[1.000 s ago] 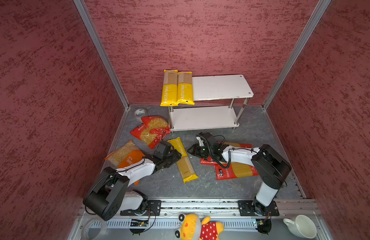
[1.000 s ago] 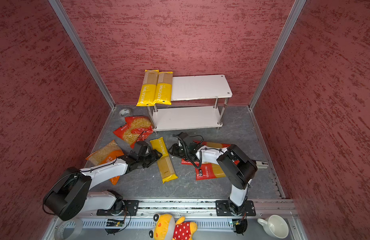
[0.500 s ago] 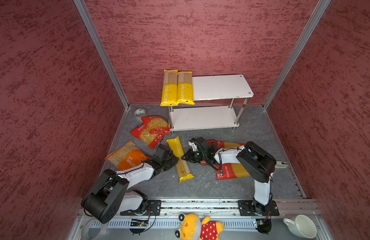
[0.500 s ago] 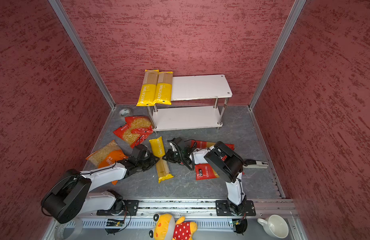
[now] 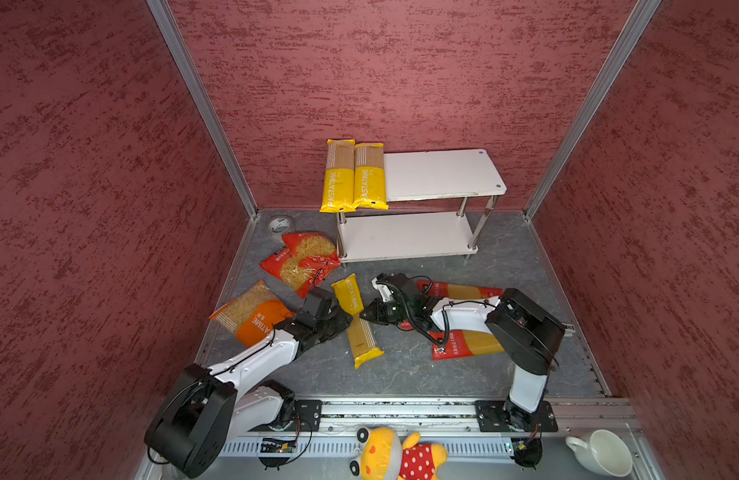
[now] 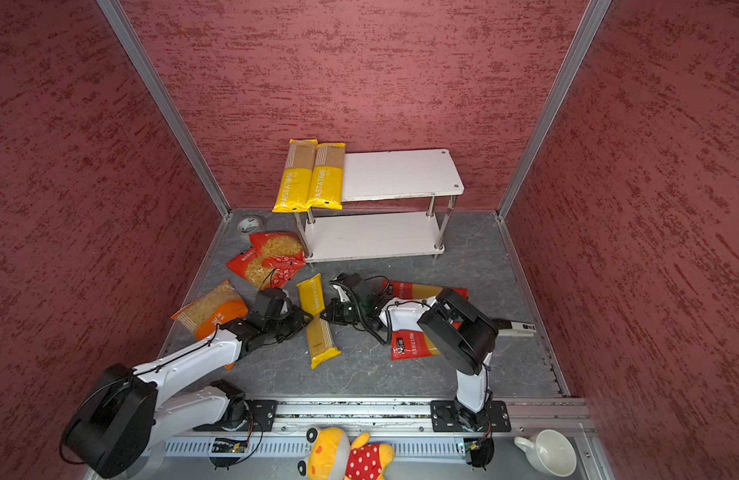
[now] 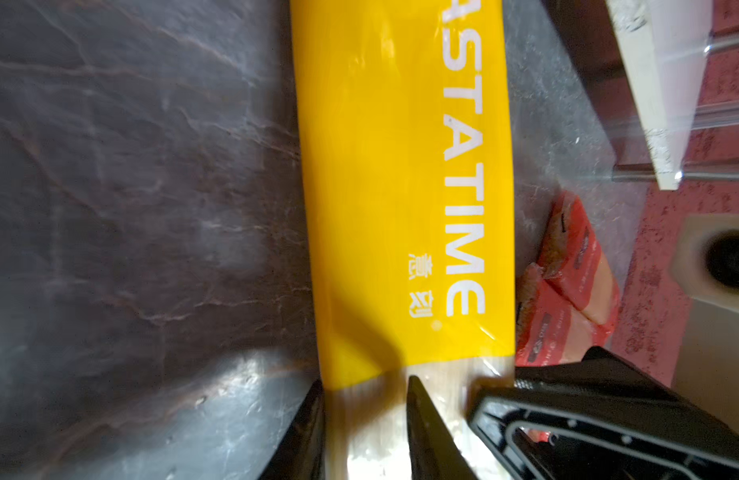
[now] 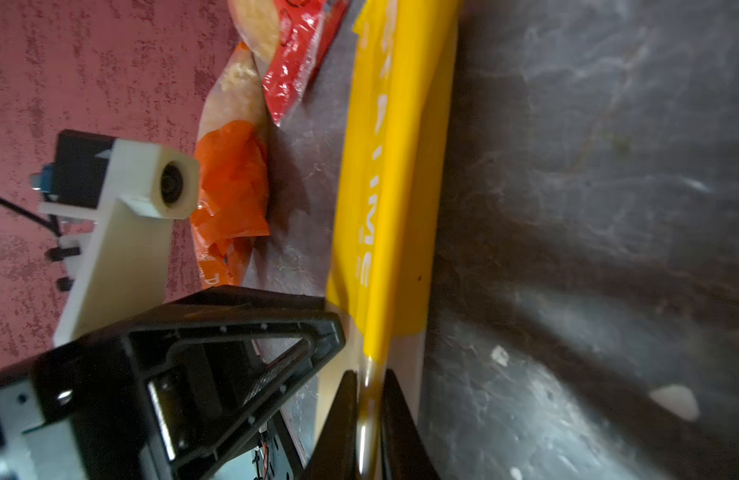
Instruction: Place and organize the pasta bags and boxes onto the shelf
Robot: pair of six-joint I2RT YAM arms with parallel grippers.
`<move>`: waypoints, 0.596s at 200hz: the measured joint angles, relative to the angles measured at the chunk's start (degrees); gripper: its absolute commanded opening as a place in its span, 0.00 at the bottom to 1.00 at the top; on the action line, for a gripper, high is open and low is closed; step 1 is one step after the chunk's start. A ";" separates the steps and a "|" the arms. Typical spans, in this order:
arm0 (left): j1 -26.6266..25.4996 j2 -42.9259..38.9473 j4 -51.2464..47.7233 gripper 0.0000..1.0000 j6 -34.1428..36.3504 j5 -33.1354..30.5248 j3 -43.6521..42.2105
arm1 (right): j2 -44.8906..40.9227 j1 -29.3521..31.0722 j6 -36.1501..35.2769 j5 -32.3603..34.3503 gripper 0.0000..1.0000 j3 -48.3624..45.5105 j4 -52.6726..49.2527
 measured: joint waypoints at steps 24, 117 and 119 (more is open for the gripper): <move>2.97 -6.27 0.57 0.50 1.81 1.68 0.57 | -4.04 0.39 -5.57 3.10 0.00 -0.24 -3.50; 9.20 -22.71 12.59 0.72 8.55 12.33 0.72 | -18.10 0.24 -20.79 11.82 0.00 -2.29 -3.76; 9.29 -22.73 13.07 0.72 8.48 12.68 0.74 | -18.34 0.24 -20.94 11.80 0.00 -2.34 -3.56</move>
